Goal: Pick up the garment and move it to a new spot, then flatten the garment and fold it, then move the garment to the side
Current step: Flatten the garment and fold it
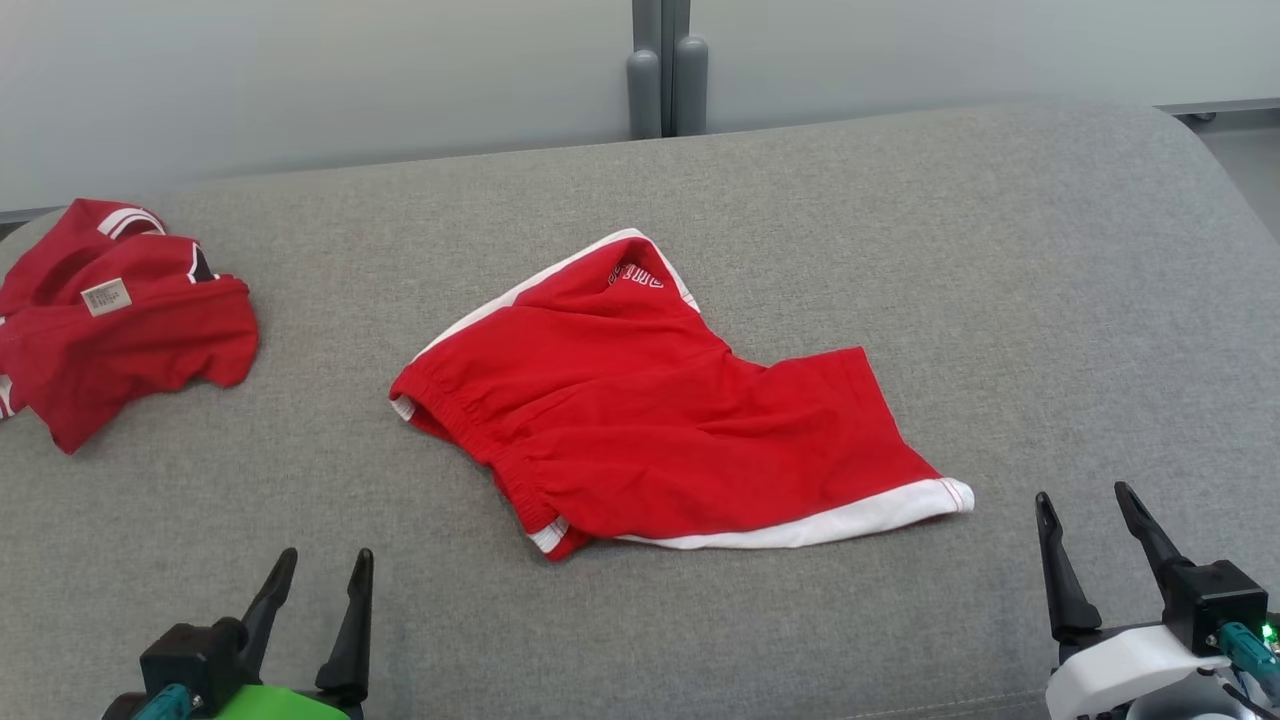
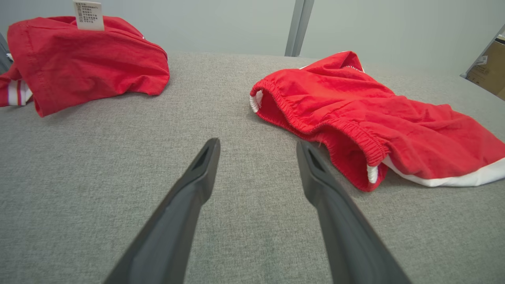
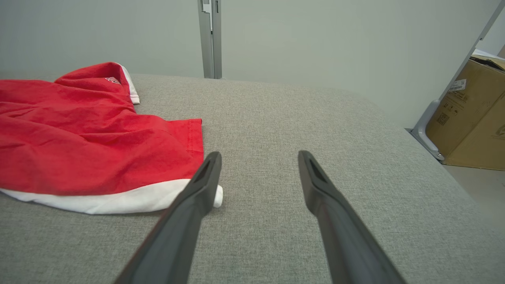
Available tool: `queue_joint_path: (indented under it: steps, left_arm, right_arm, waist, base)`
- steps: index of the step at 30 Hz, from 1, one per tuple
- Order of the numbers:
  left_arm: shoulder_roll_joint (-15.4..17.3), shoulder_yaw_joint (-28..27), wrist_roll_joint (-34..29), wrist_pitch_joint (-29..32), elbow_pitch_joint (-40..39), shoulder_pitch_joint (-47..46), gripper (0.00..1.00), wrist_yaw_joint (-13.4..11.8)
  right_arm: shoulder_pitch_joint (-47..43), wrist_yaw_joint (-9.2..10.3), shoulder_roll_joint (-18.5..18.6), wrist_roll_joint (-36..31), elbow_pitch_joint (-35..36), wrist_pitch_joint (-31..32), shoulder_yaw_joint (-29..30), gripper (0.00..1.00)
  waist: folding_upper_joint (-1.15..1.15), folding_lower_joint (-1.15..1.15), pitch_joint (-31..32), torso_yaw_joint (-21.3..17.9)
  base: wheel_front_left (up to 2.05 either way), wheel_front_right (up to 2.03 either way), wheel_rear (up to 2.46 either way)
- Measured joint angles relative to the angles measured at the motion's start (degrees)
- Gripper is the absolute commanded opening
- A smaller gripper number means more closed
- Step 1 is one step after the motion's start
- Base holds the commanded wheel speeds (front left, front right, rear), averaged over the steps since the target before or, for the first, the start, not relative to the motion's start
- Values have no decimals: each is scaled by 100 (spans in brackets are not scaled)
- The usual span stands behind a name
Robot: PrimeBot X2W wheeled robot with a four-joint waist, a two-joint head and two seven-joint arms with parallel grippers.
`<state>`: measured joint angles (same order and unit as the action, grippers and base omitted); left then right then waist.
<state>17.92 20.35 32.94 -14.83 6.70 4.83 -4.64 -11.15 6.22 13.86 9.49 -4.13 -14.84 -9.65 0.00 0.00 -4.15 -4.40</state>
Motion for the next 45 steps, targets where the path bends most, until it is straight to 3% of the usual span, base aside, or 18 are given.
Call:
queue_joint_path:
  steps: [15,23,33,45]
  left_arm:
    - [-316,-307,-253,16,-287,142,100,65]
    - [-587,-219,-120,16,-313,315,100,376]
    - [-935,376,237,230,-115,108,100,849]
    - [-1050,620,276,578,367,-626,100,975]
  right_arm:
    - [-22,-101,2,-133,-2,1,24,100]
    - [-14,-271,13,-254,-99,0,-44,100]
    - [382,-504,12,-246,-744,1,-154,100]
    - [1144,-799,-146,-193,-1710,1,-365,100]
  waist:
    - [0,0,135,182]
    - [0,0,127,145]
    - [0,0,-202,93]
    - [0,0,-621,98]
  base:
    - [0,0,0]
    - [0,0,0]
    - [0,0,0]
    - [0,0,0]
